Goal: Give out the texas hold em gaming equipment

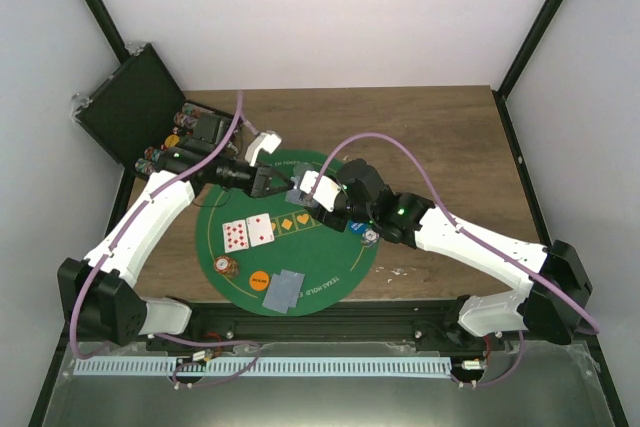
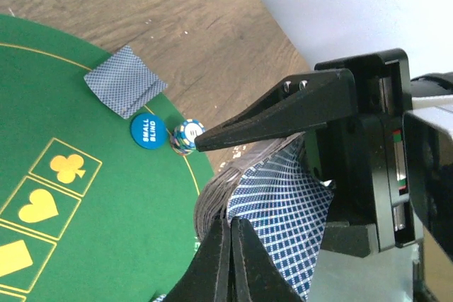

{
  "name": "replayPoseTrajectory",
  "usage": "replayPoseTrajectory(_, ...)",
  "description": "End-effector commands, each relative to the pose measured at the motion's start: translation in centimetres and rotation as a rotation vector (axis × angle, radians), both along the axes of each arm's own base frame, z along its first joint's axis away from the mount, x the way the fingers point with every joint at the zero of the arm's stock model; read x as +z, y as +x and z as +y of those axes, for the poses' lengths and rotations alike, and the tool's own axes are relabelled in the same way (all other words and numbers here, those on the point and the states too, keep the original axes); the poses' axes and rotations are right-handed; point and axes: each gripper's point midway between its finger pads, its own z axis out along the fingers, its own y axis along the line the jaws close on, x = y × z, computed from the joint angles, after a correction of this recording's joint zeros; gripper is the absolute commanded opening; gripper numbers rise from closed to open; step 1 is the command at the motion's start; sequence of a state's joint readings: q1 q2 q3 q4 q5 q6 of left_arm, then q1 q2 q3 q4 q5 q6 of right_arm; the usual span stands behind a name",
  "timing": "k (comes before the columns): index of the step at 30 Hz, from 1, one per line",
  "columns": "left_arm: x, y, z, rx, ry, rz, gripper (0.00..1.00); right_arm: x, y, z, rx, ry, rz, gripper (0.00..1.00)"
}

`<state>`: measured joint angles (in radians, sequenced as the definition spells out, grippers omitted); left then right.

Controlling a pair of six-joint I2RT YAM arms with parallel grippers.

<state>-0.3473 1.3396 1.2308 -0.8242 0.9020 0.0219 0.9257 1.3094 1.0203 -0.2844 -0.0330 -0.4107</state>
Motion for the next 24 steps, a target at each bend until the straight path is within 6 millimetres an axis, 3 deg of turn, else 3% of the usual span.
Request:
replayPoseTrajectory(1,1.0,0.3,0.1,-0.005,-0.002,-0.052,0.0,2.5,0.1,0.4,0.005,0.038,-0.048,0.5)
replayPoseTrajectory(8,1.7,-0.1,1.1,-0.006,0.03,-0.084,0.0,1.7,0.6,-1.0,-0.046,0.0,-0.071,0.5)
replayPoseTrajectory(15,3.7,-0.8,2.1,-0.028,0.025,-0.136,0.0,0.3,2.1,-4.0,-0.131,-0.019,-0.044,0.5)
replayPoseTrajectory(24,4.9,2.7,7.1,0.149,0.199,-0.278,0.0,0.1,4.5,-8.6,-0.275,-0.04,-0.036,0.49)
